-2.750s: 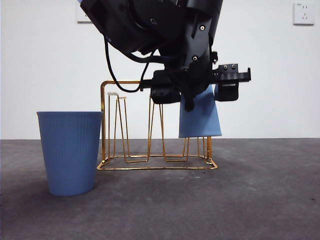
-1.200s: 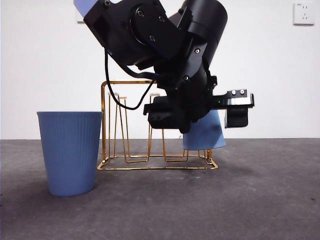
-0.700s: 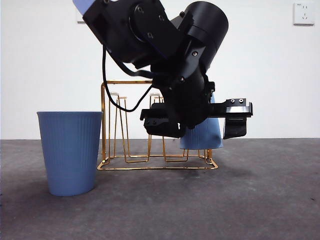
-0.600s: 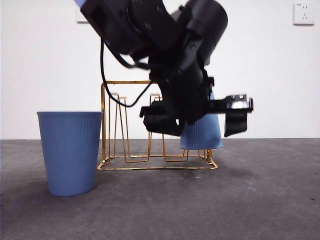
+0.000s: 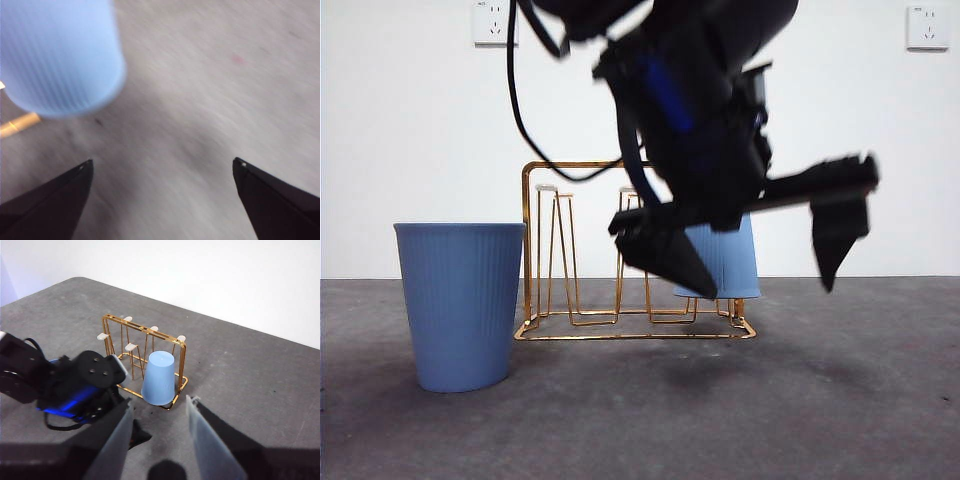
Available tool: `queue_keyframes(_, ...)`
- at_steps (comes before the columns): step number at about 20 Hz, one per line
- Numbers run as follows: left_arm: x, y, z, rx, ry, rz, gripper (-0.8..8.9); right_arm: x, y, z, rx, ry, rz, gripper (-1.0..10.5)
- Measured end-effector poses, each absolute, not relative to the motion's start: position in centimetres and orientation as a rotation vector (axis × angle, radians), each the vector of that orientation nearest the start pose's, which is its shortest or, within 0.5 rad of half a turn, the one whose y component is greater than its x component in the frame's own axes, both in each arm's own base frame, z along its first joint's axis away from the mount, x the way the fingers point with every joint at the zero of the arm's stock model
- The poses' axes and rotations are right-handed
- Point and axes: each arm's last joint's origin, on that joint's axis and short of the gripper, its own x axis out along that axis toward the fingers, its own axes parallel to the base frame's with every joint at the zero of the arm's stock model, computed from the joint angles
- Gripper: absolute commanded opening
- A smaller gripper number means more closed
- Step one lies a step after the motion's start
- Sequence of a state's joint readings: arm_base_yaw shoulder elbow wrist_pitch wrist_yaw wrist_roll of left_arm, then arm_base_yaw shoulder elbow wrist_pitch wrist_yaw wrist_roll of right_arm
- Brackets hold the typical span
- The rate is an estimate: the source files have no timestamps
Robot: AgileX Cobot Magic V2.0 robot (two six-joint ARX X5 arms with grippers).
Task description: Pick up cup 1,put cup 1 in the cup rack,pick up cup 2,put cup 2 in the cup rack
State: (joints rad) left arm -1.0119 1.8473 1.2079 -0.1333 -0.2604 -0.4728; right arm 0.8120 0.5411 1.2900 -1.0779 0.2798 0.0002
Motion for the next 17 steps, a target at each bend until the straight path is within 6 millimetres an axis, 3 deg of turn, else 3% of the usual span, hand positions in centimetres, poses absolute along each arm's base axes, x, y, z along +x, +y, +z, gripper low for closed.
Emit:
queue_keyframes(4,18.0,-31.9,24.8,-0.004,0.739,-0.651,4.7,2.3,1.2,41.9,-0.144,0.297,0.523,1.9)
queue_keyframes(7,15.1,-28.9,30.7,-0.048,0.652,-0.721,4.7,3.1,2.2,41.9,-0.115,0.348,0.531,1.9)
queue_keyframes(10,12.4,-23.4,36.6,-0.096,0.514,-0.738,4.7,5.2,4.8,42.0,-0.093,0.406,0.613,1.9)
queue_keyframes(12,10.5,-19.0,39.4,-0.12,0.432,-0.708,4.7,7.1,7.1,42.1,-0.083,0.438,0.678,1.9)
queue_keyframes(14,8.5,-14.8,41.0,-0.137,0.381,-0.667,4.7,9.4,9.7,41.6,-0.085,0.48,0.728,2.1)
queue_keyframes(17,6.0,-9.3,41.8,-0.152,0.334,-0.611,4.7,13.4,14.4,39.8,-0.096,0.579,0.813,4.5)
